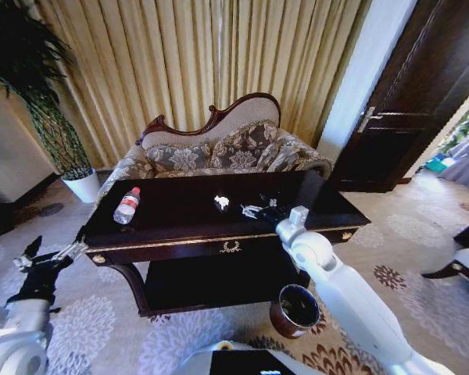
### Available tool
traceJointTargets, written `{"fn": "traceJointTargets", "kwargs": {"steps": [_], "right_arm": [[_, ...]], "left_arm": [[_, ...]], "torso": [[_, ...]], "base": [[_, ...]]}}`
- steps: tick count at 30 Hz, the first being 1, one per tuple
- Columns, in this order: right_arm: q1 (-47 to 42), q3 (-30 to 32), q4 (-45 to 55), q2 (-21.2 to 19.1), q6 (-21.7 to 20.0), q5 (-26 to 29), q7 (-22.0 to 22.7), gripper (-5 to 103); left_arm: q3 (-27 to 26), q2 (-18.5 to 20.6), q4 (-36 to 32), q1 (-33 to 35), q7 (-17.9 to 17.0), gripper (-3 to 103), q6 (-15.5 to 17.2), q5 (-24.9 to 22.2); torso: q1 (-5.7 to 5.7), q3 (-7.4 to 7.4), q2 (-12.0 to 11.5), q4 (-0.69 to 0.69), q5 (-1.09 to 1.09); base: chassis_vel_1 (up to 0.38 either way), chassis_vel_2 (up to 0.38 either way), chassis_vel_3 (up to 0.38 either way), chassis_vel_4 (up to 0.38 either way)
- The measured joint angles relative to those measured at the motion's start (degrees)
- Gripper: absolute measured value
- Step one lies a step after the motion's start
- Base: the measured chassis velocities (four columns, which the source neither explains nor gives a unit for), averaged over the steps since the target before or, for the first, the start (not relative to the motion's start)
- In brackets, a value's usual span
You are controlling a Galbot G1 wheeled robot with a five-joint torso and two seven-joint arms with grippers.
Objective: Move to the front of the table and place the trash on the table into the trash bin.
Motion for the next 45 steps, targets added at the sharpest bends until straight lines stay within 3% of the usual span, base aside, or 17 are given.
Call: {"fn": "traceJointTargets", "kwargs": {"steps": [36, 42, 45], "right_arm": [[7.6, -8.6, -5.4, 2.6, -1.2, 1.0, 0.4, 100], [10.1, -10.9, -7.8, 3.9, -1.9, 1.5, 2.2, 100], [13.0, -12.9, -9.4, 5.0, -5.2, 2.2, 5.6, 100]], "left_arm": [[0.3, -0.7, 0.6, 0.2, -0.4, 100, -1.1, 0.8], [0.6, -0.8, 0.2, 0.2, -0.5, 100, -0.9, 1.0], [0.6, -0.7, 0.0, 0.0, -0.9, 100, -0.3, 1.0]], "torso": [[0.0, 0.0, 0.0, -0.01, 0.0], [0.0, 0.0, 0.0, 0.0, 0.01], [0.0, 0.0, 0.0, 0.0, 0.0]], "base": [[0.0, 0.0, 0.0, 0.0], [0.0, 0.0, 0.0, 0.0], [0.0, 0.0, 0.0, 0.0]]}}
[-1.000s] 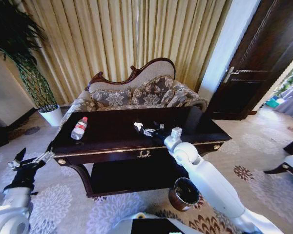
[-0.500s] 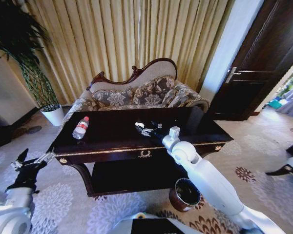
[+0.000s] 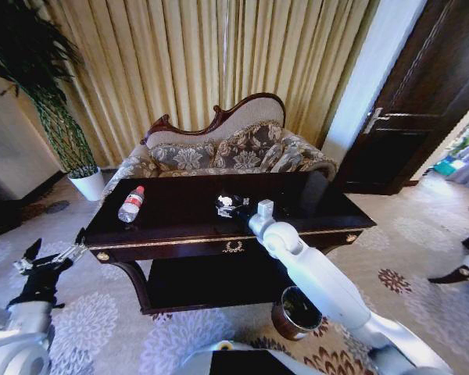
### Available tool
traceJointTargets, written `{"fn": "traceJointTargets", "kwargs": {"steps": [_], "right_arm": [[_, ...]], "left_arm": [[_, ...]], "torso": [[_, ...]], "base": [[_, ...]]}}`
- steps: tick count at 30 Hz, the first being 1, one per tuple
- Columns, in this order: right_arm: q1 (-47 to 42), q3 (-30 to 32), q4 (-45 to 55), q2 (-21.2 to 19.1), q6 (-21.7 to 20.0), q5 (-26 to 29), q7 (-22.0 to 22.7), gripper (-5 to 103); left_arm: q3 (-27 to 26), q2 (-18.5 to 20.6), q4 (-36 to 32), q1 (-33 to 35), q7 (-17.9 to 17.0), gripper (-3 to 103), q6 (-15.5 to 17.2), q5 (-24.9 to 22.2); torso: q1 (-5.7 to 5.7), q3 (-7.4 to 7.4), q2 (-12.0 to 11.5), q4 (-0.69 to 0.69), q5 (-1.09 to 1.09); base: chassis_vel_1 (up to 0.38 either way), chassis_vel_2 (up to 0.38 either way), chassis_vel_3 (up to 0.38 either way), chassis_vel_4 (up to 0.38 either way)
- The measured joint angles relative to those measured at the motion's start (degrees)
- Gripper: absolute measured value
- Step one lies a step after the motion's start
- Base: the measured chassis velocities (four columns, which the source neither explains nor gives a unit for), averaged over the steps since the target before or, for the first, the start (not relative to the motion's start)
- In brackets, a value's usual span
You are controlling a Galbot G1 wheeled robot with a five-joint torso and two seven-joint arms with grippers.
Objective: Move to the front of the table and place the trash on the table into the trash bin.
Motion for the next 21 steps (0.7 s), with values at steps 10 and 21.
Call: {"fn": "traceJointTargets", "kwargs": {"steps": [10, 21], "right_arm": [[5.3, -2.7, -2.0, 1.8, -5.5, 5.2, 9.3, 100], [7.0, -4.0, -5.0, 4.7, -7.2, 10.0, 13.9, 100]], "left_arm": [[-0.1, -0.4, 0.3, -0.3, -0.2, 100, 0.3, 0.5], [-0.4, -0.5, 0.6, -0.4, -0.2, 100, 0.4, 0.3]], "torso": [[0.0, 0.0, 0.0, 0.0, 0.0], [0.0, 0.0, 0.0, 0.0, 0.0]], "base": [[0.0, 0.0, 0.0, 0.0], [0.0, 0.0, 0.0, 0.0]]}}
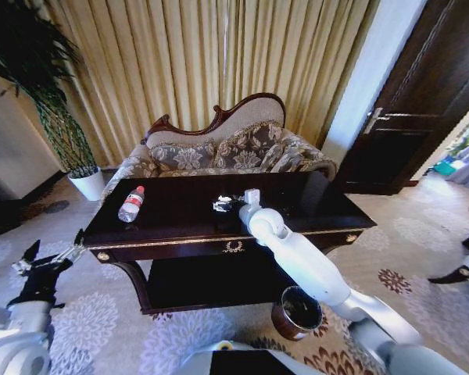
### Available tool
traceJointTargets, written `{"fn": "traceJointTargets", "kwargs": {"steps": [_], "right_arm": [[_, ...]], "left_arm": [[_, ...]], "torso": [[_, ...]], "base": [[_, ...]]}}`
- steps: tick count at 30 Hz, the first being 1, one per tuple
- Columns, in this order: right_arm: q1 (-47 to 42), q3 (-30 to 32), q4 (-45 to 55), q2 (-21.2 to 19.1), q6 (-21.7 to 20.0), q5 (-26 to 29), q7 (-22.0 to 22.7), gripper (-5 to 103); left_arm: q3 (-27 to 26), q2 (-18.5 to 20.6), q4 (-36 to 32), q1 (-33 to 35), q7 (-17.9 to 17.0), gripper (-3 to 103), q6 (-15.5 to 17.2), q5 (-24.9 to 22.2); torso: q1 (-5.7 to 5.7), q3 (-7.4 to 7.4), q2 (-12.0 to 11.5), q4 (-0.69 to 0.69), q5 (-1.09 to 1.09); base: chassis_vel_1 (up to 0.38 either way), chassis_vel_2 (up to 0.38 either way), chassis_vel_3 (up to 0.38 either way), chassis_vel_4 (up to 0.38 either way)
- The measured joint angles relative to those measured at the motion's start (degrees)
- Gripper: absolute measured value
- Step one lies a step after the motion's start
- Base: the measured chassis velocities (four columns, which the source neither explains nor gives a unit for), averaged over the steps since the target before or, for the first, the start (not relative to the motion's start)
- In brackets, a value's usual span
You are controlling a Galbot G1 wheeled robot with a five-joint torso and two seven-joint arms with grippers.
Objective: Move to the front of the table and place the trash on the table into the trash bin.
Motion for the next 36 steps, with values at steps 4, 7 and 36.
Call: {"fn": "traceJointTargets", "kwargs": {"steps": [4, 7, 36], "right_arm": [[0.1, 0.0, -0.5, 0.3, 0.0, 0.1, 0.3, 100], [0.1, 0.1, -0.7, 0.4, 0.0, 0.1, 0.3, 100], [-0.9, -0.1, -1.0, -0.3, 0.4, -0.1, 0.5, 78]], "left_arm": [[-0.2, 0.0, 0.0, 0.2, 0.0, 100, 0.0, -0.1], [-0.2, 0.0, 0.0, 0.2, 0.0, 100, 0.0, -0.2], [-0.3, -0.2, -0.5, 0.7, 0.2, 100, -0.1, -0.4]], "torso": [[0.0, 0.0, 0.0, 0.0, 0.0], [0.0, 0.0, 0.0, 0.0, 0.0], [0.0, 0.0, 0.0, 0.0, 0.0]], "base": [[0.0, 0.0, 0.0, 0.0], [0.0, 0.0, 0.0, 0.0], [0.0, 0.0, 0.0, 0.0]]}}
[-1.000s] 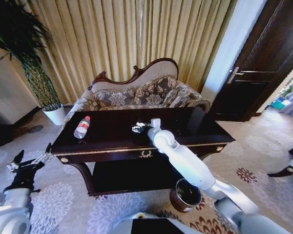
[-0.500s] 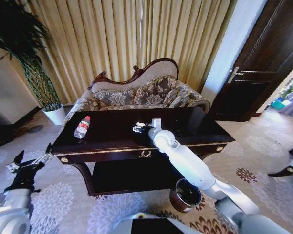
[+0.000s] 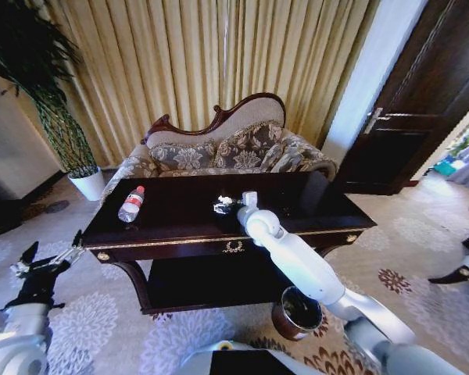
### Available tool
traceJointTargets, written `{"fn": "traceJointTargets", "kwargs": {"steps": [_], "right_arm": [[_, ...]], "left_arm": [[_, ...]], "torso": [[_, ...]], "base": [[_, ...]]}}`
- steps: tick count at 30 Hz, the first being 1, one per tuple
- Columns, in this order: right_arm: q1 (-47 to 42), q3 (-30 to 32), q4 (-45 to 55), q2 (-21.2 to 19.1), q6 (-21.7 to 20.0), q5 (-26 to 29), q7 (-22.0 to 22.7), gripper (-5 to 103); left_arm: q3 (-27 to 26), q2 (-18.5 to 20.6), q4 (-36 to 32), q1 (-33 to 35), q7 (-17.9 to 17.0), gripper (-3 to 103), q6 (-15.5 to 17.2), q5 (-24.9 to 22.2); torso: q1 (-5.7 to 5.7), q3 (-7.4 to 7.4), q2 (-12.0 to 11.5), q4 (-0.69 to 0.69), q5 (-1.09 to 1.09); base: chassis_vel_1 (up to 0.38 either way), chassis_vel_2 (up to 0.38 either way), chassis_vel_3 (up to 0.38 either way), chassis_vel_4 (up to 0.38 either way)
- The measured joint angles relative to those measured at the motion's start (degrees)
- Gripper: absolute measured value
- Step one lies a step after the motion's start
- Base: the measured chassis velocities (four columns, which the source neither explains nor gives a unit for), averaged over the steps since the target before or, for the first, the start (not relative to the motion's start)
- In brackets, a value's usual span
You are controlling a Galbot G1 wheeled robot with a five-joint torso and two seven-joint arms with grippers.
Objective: Move to the front of the table and place the trash on the table into the trash bin.
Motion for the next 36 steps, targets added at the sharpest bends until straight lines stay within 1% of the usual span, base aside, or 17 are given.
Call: {"fn": "traceJointTargets", "kwargs": {"steps": [1, 2, 5, 7, 8, 10, 11, 13, 14, 15, 17, 18, 20, 25, 36], "right_arm": [[-0.1, 0.0, 0.0, 0.0, 0.0, 0.0, 0.0, 72], [-0.1, 0.0, 0.0, 0.0, 0.0, 0.0, 0.0, 72], [-0.1, -0.1, 0.1, -0.2, 0.1, -0.1, 0.0, 55], [-0.1, -0.1, 0.1, -0.2, 0.2, -0.1, 0.0, 55], [-0.1, -0.1, 0.1, -0.3, 0.2, -0.1, 0.0, 44], [-0.1, -0.1, 0.1, -0.4, 0.2, -0.1, 0.0, 44], [-0.1, -0.1, 0.2, -0.5, 0.2, -0.1, 0.0, 34], [-0.2, -0.1, 0.2, -0.5, 0.2, -0.1, 0.0, 34], [-0.3, -0.1, 0.2, -0.6, 0.2, -0.1, 0.0, 23], [-0.3, -0.1, 0.2, -0.6, 0.2, -0.1, 0.0, 23], [-0.4, -0.1, 0.2, -0.6, 0.3, -0.1, -0.1, 12], [-0.4, -0.1, 0.2, -0.6, 0.3, -0.1, -0.1, 12], [-0.6, 0.0, 0.3, -0.6, 0.3, -0.1, -0.1, 3], [-1.1, 0.0, 0.7, -0.8, 0.4, -0.1, -0.2, 0], [-2.1, 0.4, 1.4, -1.2, 0.7, -0.1, -0.4, 0]], "left_arm": [[0.0, 0.0, 0.0, -0.1, 0.0, 100, 0.0, 0.0], [0.0, 0.0, 0.0, -0.1, 0.0, 100, 0.0, 0.0], [0.0, 0.1, 0.0, 0.0, 0.0, 100, 0.0, 0.0], [0.0, 0.1, 0.0, 0.0, 0.1, 100, 0.0, 0.0], [0.0, 0.1, 0.1, 0.1, 0.1, 100, 0.0, 0.0], [0.0, 0.1, 0.1, 0.1, 0.1, 100, 0.0, 0.0], [0.0, 0.1, 0.1, 0.1, 0.1, 100, 0.0, 0.0], [0.0, 0.1, 0.1, 0.1, 0.1, 100, 0.0, 0.0], [0.0, 0.2, 0.2, 0.1, 0.1, 100, -0.1, 0.0], [0.0, 0.2, 0.2, 0.1, 0.1, 100, -0.1, 0.0], [0.0, 0.4, 0.2, 0.1, 0.1, 100, -0.1, 0.0], [0.0, 0.4, 0.2, 0.1, 0.1, 100, -0.1, 0.0], [-0.1, 0.5, 0.2, 0.1, 0.1, 100, -0.1, 0.0], [0.0, 0.4, 0.2, 0.1, 0.1, 100, -0.1, 0.0], [0.2, 0.3, 0.2, 0.2, 0.2, 100, -0.1, 0.0]], "torso": [[0.0, 0.0, 0.0, 0.0, 0.0], [0.0, 0.0, 0.0, 0.0, 0.0], [0.0, 0.0, 0.0, 0.0, 0.0], [0.0, 0.0, 0.0, 0.0, 0.0], [0.0, 0.0, 0.0, 0.0, 0.0], [0.0, 0.0, 0.0, 0.0, 0.0], [0.0, 0.0, 0.0, 0.0, 0.0], [0.0, 0.0, 0.0, 0.0, 0.0], [0.0, 0.0, 0.0, 0.0, 0.0], [0.0, 0.0, 0.0, 0.0, 0.0], [0.0, 0.0, 0.0, 0.0, 0.0], [0.0, 0.0, 0.0, 0.0, 0.0], [0.0, 0.0, 0.0, 0.0, 0.0], [0.0, 0.0, 0.0, 0.0, 0.0], [0.0, 0.0, 0.0, 0.0, 0.0]], "base": [[0.0, 0.0, 0.0, 0.0], [0.0, 0.0, 0.0, 0.0], [0.0, 0.0, 0.0, 0.0], [0.0, 0.0, 0.0, 0.0], [0.0, 0.0, 0.0, 0.0], [0.0, 0.0, 0.0, 0.0], [0.0, 0.0, 0.0, 0.0], [0.0, 0.0, 0.0, 0.0], [0.0, 0.0, 0.0, 0.0], [0.0, 0.0, 0.0, 0.0], [0.0, 0.0, 0.0, 0.0], [0.0, 0.0, 0.0, 0.0], [0.0, 0.0, 0.0, 0.0], [0.0, 0.0, 0.0, 0.0], [0.0, 0.0, 0.0, 0.0]]}}
